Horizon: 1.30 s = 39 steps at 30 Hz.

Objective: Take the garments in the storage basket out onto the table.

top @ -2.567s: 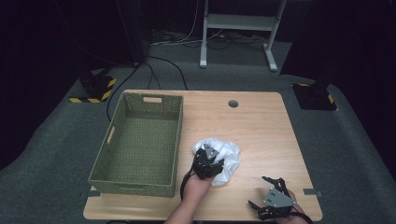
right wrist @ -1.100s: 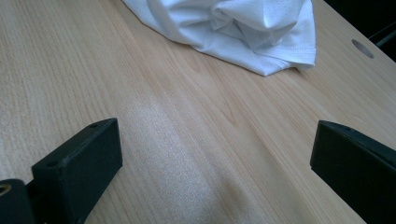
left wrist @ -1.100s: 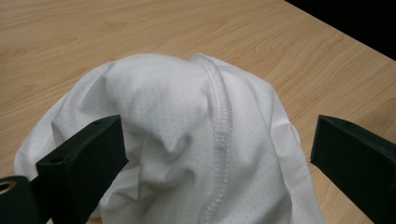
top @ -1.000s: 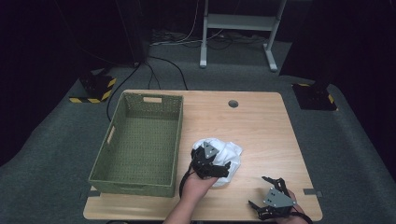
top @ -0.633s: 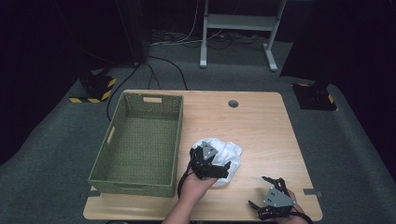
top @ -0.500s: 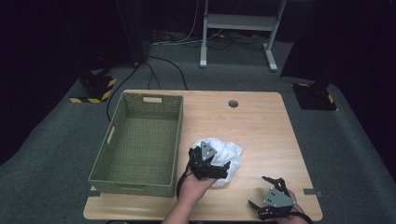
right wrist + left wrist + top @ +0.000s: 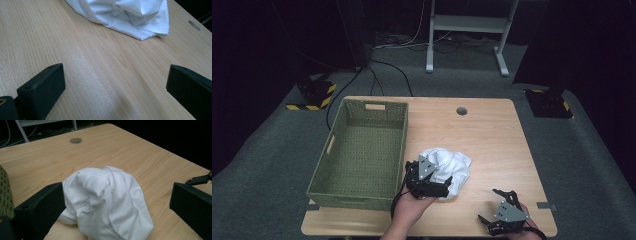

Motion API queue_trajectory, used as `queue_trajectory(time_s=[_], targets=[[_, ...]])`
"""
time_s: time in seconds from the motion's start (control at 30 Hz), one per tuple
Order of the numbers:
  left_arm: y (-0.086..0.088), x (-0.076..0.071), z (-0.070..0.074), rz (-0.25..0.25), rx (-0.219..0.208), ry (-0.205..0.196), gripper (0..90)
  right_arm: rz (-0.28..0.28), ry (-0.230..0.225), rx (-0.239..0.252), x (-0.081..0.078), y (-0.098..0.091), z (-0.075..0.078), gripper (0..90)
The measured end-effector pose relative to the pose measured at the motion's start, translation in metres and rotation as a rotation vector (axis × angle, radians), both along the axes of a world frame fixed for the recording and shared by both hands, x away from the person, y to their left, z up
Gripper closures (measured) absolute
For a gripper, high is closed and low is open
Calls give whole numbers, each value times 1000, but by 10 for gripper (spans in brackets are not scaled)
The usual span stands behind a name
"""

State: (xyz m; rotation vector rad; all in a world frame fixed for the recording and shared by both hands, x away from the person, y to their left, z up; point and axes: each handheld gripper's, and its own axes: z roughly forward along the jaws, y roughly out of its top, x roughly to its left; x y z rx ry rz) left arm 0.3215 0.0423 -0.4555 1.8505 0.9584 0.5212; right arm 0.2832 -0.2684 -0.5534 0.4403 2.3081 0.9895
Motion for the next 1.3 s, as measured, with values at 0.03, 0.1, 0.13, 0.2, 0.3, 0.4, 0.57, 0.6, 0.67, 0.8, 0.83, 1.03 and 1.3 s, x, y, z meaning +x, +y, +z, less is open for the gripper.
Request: queue_trajectory(time_s=[0.03, 0.1, 0.13, 0.2, 0.3, 0.4, 0.57, 0.6, 0.67, 0.8, 0.83, 1.03, 1.3], targets=[[1, -2, 1, 1, -1, -3, 2, 0, 0, 0, 0, 0, 0, 19], [2, -6, 1, -3, 1, -1, 3, 0, -1, 0, 0, 0, 0, 19], [3, -8, 1, -7, -1, 5, 2, 0, 0, 0, 0, 0, 0, 19], [3, -11, 0, -12, 3, 7, 2, 0, 0, 0, 0, 0, 0, 19], [4, -16, -5, -15, 17, 15, 2, 0, -1, 0, 0, 0, 0, 19], [3, -21, -13, -26, 40, 26, 2, 0, -1, -1, 0, 0, 0, 19], [4, -27, -29, -26, 46, 39, 2, 1, -1, 0, 0, 0, 0, 19], [5, -27, -33, -24, 49, 44, 2, 1, -2, -1, 0, 0, 0, 19], [5, -27, -40, -24, 60, 51, 2, 0, -2, -1, 0, 0, 0, 19], [3, -30, -62, -37, 114, 31, 2, 0, 0, -1, 0, 0, 0, 19], [2, -31, -68, -40, 133, 33, 2, 0, -1, -1, 0, 0, 0, 19], [4, -25, -85, -24, 168, 92, 2, 2, 0, 0, 0, 0, 0, 20], [4, -24, -85, -20, 173, 102, 2, 6, 1, 0, 0, 0, 0, 20]])
